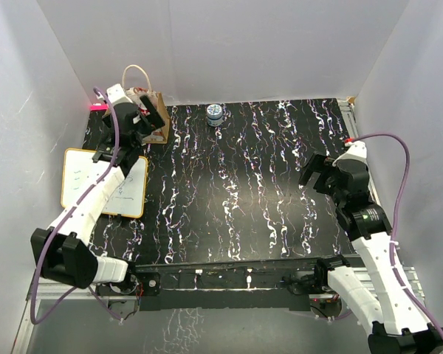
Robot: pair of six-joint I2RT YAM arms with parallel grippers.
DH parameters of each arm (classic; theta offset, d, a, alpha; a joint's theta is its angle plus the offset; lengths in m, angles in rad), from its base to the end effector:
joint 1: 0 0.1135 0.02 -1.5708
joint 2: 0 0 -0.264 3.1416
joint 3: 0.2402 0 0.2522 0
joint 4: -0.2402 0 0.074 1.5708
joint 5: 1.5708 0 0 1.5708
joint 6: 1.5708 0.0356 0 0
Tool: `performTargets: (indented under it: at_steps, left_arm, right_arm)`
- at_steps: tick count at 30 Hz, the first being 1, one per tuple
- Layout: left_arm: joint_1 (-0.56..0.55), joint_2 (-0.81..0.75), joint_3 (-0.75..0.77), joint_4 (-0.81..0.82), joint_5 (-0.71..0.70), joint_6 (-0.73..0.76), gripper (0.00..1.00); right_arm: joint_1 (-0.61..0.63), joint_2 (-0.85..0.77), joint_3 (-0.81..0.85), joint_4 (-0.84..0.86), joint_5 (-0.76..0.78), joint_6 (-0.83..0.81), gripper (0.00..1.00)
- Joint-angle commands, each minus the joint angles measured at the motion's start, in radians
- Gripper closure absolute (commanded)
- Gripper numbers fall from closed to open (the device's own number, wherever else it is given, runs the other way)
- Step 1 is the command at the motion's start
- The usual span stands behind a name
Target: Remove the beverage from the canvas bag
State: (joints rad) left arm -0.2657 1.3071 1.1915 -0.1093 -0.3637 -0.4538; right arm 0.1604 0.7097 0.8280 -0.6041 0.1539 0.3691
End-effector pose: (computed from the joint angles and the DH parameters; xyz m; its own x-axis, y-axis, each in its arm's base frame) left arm 0.2986 -0.0681 0.3758 -0.1543 -0.3826 -0.9109 -0.1745 0.9180 -0.3560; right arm 0.1514 0.0190 0.3230 -0.4385 0.2902 -0.8506 0.1439 0.9569 0.2523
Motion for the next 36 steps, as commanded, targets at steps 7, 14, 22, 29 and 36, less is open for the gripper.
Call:
performTargets:
  at_steps: [7,14,22,29,36]
  left_arm:
    - [0.123,0.178,0.232,-0.077,-0.116,-0.365,0.03]
    - [0.211,0.300,0.312,-0.105,-0.114,-0.457,0.03]
    - [0.266,0.481,0.433,-0.134,0.038,-0.490,0.11]
    - [0.291,0.534,0.448,-0.122,0.045,-0.503,0.18]
    - [0.315,0.607,0.499,-0.172,0.123,-0.527,0.42]
  right_arm:
    - [-0.008,-0.033,-0.023,0.104,-0.031,-0.037,0.02]
    - [-0.009,-0.058,-0.035,0.122,-0.029,-0.045,0.02]
    - [-0.009,-0.056,-0.036,0.121,-0.034,-0.047,0.02]
    - [-0.009,-0.069,-0.041,0.130,-0.024,-0.050,0.02]
    - [-0.009,-0.084,-0.048,0.142,-0.029,-0.058,0.02]
